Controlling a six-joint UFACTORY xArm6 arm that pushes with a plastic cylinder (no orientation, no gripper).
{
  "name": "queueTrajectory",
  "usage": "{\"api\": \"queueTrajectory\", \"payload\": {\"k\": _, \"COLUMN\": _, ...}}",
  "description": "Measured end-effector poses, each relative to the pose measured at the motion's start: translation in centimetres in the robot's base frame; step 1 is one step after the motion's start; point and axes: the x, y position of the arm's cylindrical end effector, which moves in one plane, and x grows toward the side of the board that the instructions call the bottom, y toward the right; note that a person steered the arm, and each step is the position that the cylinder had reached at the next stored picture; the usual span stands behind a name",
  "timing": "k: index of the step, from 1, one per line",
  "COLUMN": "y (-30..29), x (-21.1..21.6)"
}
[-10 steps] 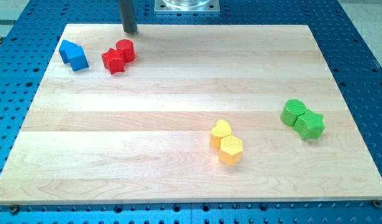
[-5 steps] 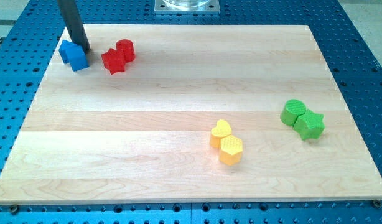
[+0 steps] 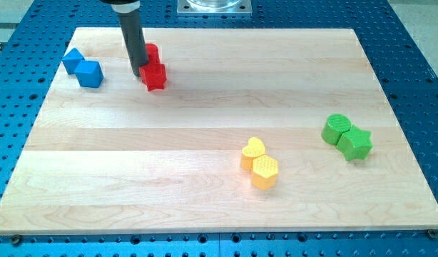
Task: Separate the red blocks from the blue blocks
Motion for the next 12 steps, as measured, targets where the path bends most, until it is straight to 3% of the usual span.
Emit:
{"api": "queueTrajectory", "payload": {"k": 1, "y": -0.3, "x": 0.0}}
{"api": "queueTrajectory", "payload": {"k": 2, "y": -4.2, "x": -0.2}}
{"api": "queueTrajectory", "payload": {"k": 3, "y": -5.8, "x": -2.5}}
{"api": "queueTrajectory", "payload": {"k": 4, "y": -1.8, "x": -4.7}}
{"api": "queueTrajectory", "payload": {"k": 6, "y": 3.2, "x": -3.3}}
{"api": "queueTrajectory", "payload": {"k": 7, "y": 3.2, "x": -3.5}}
{"api": "queueTrajectory", "payload": {"k": 9, "y": -2.9, "x": -1.6}}
{"api": "queueTrajectory", "payload": {"k": 11, "y": -0.5, "x": 3.8}}
{"api": "queueTrajectory", "payload": {"k": 12, "y": 0.8, "x": 4.2}}
